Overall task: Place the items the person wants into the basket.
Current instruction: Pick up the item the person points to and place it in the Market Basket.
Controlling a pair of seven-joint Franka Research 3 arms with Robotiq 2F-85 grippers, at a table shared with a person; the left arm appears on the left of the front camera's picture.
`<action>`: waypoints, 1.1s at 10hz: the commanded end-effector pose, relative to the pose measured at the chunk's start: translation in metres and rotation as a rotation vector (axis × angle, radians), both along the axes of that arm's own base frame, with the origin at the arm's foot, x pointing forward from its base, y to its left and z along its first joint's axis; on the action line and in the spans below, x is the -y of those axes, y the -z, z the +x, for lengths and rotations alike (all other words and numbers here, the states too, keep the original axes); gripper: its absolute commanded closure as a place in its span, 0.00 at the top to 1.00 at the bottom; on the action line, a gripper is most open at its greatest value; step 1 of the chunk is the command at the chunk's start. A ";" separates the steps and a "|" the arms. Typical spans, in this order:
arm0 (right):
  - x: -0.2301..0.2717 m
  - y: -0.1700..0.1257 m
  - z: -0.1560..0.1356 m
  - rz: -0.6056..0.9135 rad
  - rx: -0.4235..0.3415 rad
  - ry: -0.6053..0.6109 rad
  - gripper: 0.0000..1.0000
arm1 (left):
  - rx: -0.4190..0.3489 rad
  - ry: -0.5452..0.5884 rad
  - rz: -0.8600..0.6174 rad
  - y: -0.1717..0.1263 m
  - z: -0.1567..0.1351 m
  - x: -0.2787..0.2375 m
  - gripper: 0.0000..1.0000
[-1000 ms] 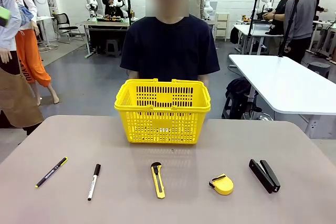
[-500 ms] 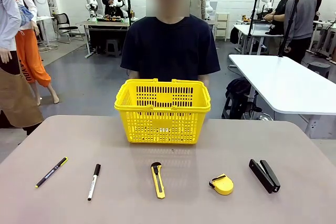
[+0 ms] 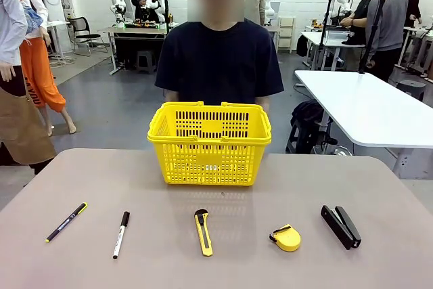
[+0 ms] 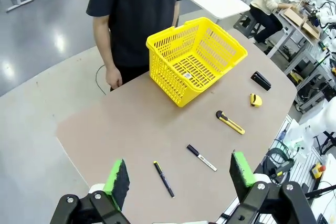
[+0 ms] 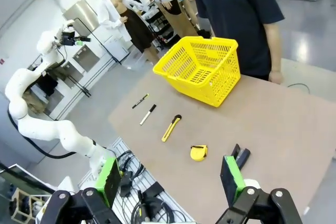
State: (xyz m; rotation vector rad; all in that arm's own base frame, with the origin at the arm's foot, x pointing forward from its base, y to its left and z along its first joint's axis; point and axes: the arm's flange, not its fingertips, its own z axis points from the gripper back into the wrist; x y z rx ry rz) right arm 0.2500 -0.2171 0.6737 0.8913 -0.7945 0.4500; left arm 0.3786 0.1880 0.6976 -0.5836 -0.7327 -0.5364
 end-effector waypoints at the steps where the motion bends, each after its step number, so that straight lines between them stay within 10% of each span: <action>1: 0.003 0.002 -0.003 0.015 0.023 -0.004 1.00 | 0.003 0.013 -0.006 0.000 0.001 0.002 1.00; 11: 0.003 0.002 -0.003 0.015 0.023 -0.004 1.00 | 0.003 0.013 -0.006 0.000 0.001 0.002 1.00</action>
